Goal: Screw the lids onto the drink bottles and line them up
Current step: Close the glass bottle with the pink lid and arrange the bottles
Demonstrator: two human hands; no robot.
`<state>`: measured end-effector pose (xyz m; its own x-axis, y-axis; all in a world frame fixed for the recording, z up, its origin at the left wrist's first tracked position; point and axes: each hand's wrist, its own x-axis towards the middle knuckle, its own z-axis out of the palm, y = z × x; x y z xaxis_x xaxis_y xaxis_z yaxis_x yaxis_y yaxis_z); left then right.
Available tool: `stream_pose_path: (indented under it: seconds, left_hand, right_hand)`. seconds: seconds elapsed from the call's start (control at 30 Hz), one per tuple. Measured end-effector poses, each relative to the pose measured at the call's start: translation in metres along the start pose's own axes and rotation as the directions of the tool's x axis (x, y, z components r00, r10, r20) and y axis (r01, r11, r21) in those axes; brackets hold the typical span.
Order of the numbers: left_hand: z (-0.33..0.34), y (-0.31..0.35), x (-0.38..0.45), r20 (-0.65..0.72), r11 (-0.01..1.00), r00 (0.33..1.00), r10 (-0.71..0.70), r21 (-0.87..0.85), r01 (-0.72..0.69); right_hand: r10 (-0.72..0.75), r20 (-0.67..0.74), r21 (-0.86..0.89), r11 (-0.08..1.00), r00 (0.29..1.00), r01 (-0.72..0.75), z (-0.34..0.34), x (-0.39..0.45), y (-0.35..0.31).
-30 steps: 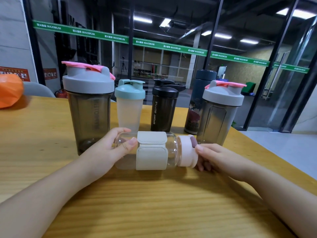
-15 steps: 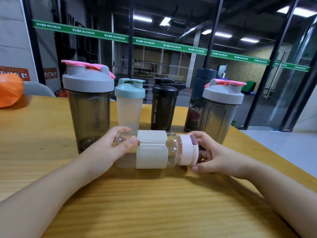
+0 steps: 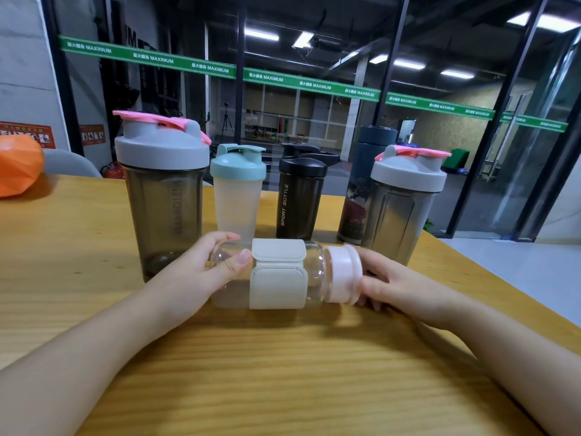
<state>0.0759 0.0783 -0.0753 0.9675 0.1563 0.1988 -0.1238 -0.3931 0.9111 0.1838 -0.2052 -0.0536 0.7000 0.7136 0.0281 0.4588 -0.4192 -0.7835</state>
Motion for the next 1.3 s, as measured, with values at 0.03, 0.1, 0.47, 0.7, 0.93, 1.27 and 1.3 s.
stream_pose_path:
  seconds: [0.03, 0.1, 0.47, 0.7, 0.93, 1.27, 1.3]
  left_hand:
    - [0.0, 0.0, 0.0, -0.001, 1.0, 1.0, -0.001, 0.002, 0.001]
    - [0.0, 0.0, -0.001, 0.002, 1.0, 1.0, -0.003, 0.007, 0.003]
    - [0.0, 0.004, -0.001, 0.007, 1.0, 1.0, -0.018, 0.024, 0.018]
    - [0.0, 0.002, -0.001, 0.0, 1.0, 1.0, -0.01, 0.017, 0.01]
    - [0.0, 0.001, 0.0, -0.004, 1.0, 1.0, -0.007, 0.004, 0.007]
    - [0.0, 0.0, 0.0, 0.002, 1.0, 1.0, -0.01, -0.002, 0.01]
    - [0.0, 0.0, 0.0, 0.004, 1.0, 1.0, -0.008, -0.002, 0.008]
  right_hand:
    - [-0.009, 0.027, 0.044, 0.999, 1.0, 0.008, -0.001, 0.0, 0.002]
    - [-0.051, 0.058, 0.066, 0.997, 0.997, 0.047, -0.002, 0.001, 0.004]
    - [-0.088, 0.07, 0.083, 0.993, 0.994, 0.082, 0.0, -0.003, -0.001]
    - [0.027, -0.062, -0.156, 0.987, 0.998, -0.036, 0.005, -0.002, -0.01]
    - [-0.049, 0.021, 0.002, 0.999, 0.999, 0.049, 0.0, 0.0, 0.001]
    - [-0.089, 0.022, 0.01, 0.996, 0.996, 0.089, 0.001, 0.0, 0.001]
    - [-0.084, 0.022, 0.032, 0.996, 0.996, 0.083, 0.0, 0.0, 0.001]
